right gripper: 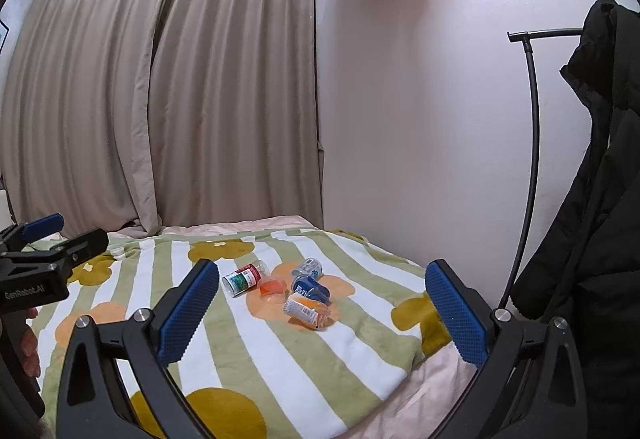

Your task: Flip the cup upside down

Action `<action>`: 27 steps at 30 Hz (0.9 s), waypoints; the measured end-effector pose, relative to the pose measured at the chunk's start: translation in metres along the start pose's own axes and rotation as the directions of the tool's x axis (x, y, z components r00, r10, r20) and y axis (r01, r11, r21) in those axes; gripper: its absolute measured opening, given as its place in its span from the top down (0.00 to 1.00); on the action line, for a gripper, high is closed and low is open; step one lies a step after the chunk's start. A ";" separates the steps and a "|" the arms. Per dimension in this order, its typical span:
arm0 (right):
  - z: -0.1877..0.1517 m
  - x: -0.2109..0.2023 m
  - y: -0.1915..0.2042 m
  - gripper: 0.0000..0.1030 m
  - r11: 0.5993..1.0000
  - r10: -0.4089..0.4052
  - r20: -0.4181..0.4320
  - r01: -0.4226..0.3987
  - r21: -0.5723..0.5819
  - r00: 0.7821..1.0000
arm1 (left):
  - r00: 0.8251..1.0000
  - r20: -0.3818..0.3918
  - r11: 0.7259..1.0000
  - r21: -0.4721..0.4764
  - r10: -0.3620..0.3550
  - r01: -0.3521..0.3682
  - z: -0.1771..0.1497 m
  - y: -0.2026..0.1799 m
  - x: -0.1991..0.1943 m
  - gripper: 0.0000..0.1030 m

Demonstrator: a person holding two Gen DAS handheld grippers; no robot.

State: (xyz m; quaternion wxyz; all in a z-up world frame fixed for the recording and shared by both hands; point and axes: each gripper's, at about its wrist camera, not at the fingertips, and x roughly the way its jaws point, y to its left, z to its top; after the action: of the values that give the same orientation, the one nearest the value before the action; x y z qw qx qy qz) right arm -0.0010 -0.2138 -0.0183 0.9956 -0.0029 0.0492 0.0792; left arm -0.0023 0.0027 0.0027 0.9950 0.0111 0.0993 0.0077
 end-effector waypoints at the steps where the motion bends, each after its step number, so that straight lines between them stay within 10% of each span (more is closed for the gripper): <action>1: -0.001 0.000 0.001 0.00 1.000 -0.001 0.000 0.001 0.000 1.000 | 1.000 -0.001 1.000 -0.001 -0.002 0.002 -0.001 0.001 -0.001 0.00; 27: 0.000 -0.008 0.001 0.00 1.000 0.020 0.016 -0.020 -0.002 1.000 | 1.000 -0.001 1.000 -0.009 -0.001 0.001 0.002 0.006 0.001 0.00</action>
State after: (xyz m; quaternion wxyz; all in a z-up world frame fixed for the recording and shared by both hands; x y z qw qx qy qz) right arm -0.0086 -0.2143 -0.0171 0.9952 -0.0026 0.0410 0.0892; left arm -0.0010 0.0092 0.0041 0.9949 0.0068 0.0999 0.0075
